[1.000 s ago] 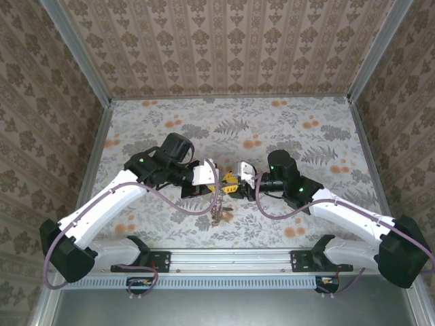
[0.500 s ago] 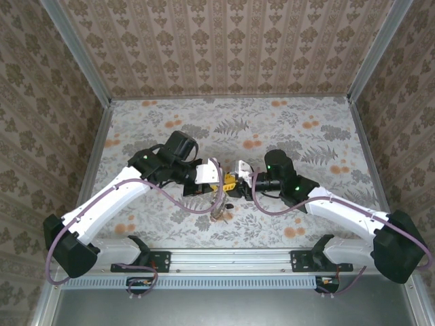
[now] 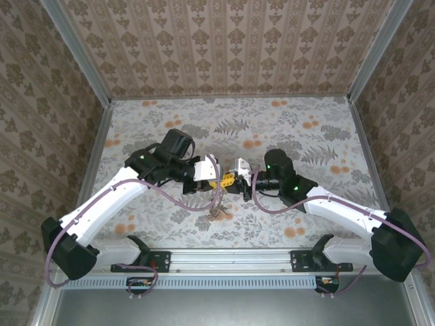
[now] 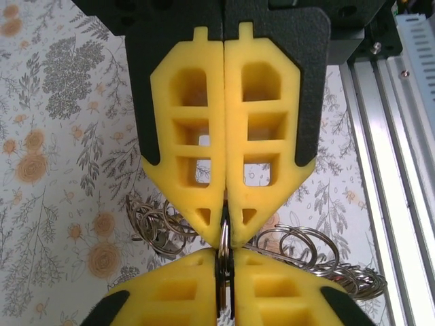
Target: Put the keys on the keyring
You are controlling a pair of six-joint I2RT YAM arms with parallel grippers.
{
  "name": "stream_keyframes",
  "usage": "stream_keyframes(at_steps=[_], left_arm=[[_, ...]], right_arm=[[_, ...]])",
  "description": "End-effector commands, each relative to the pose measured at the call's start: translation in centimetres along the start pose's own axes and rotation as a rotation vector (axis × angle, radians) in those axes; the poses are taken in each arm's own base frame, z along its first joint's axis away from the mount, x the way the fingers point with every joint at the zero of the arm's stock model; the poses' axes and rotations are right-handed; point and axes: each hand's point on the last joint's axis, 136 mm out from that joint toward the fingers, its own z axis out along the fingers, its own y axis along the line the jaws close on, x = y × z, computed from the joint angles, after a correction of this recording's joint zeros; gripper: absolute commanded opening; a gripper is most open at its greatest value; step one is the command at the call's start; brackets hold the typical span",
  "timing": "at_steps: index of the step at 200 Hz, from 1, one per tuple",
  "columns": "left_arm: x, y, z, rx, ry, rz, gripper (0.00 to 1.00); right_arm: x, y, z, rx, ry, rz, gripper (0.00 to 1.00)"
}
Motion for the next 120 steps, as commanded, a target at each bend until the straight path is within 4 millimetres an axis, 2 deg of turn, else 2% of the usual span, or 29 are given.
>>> stream_keyframes(at_steps=[1,39,95,120], left_arm=[[-0.9,-0.5,-1.4,-0.022,-0.089,-0.006,0.21],[-1.3,-0.7,-1.6,-0.041,-0.174,-0.035,0.26],[-2.5,0.0,-1.6,-0.049,-0.238,-0.027,0.26],[-2.4,0.4,-1.6,-0.071,-0.241,-0.026,0.25]], right_arm=[[-2.3,0.2,-0.4,0.0,-0.102,-0.005,0.0],[-4.7,0.3,-1.0,0.004,-0.236,-0.013,0.0],[-5.6,0.4,-0.9,-0.003,-0.321,-0.019,0.0],[-5.9,0.8,-0.9,-0.029,-0.347,-0.026,0.0]])
